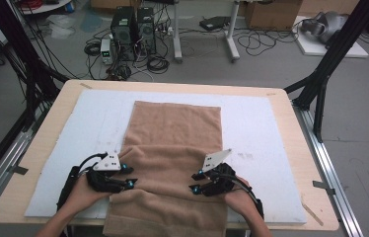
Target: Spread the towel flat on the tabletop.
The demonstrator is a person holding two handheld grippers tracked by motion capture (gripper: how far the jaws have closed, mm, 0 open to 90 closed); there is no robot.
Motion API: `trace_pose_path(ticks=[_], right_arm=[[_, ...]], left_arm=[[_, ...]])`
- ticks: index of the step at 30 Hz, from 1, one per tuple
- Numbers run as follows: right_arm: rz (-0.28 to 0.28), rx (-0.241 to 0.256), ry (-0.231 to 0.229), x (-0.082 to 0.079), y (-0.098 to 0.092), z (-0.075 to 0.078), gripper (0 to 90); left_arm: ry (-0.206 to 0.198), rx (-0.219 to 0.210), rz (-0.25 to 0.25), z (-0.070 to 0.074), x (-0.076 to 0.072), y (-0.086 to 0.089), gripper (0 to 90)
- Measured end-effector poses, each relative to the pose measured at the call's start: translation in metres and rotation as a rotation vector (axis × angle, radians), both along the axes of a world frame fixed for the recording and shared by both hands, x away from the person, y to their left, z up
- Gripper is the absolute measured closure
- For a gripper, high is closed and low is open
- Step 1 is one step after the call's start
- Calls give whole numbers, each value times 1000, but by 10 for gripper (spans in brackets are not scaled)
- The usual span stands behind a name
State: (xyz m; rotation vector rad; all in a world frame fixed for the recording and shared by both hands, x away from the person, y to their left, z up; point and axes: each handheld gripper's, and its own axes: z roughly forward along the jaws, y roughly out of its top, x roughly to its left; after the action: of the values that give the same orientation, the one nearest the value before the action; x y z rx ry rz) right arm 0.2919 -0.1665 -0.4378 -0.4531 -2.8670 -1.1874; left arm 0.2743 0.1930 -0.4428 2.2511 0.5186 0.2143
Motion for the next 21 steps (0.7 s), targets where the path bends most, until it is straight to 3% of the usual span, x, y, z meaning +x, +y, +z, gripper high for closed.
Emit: trace_pose_path(ticks=[2, 4, 7, 11, 12, 13, 15, 17, 19, 21], right_arm=[[10, 2, -5, -2, 1, -3, 760], [32, 6, 17, -4, -1, -3, 854], [88, 6, 29, -10, -1, -2, 873], [194, 23, 121, -24, -3, -2, 873], [222, 26, 143, -29, -3, -2, 866], [231, 22, 131, -33, -3, -1, 843], [206, 55, 106, -35, -6, 3, 750], [127, 88, 63, -29, -11, 10, 727], [54, 91, -7, -19, -14, 14, 665], [-13, 75, -16, -6, -15, 14, 649]], left_arm=[[9, -43, 9, -3, -5, 3, 771], [25, -47, -16, -2, -9, 5, 828], [42, -46, -62, -1, -21, 5, 849], [92, -41, -156, 1, -38, 3, 854], [93, -41, -169, 1, -42, 2, 852], [76, -41, -175, 3, -44, 3, 845], [46, -65, -149, 7, -42, 5, 791], [32, -102, -92, 11, -32, 9, 716], [12, -116, -44, 13, -22, 12, 692], [6, -118, 1, 11, -11, 14, 658]])
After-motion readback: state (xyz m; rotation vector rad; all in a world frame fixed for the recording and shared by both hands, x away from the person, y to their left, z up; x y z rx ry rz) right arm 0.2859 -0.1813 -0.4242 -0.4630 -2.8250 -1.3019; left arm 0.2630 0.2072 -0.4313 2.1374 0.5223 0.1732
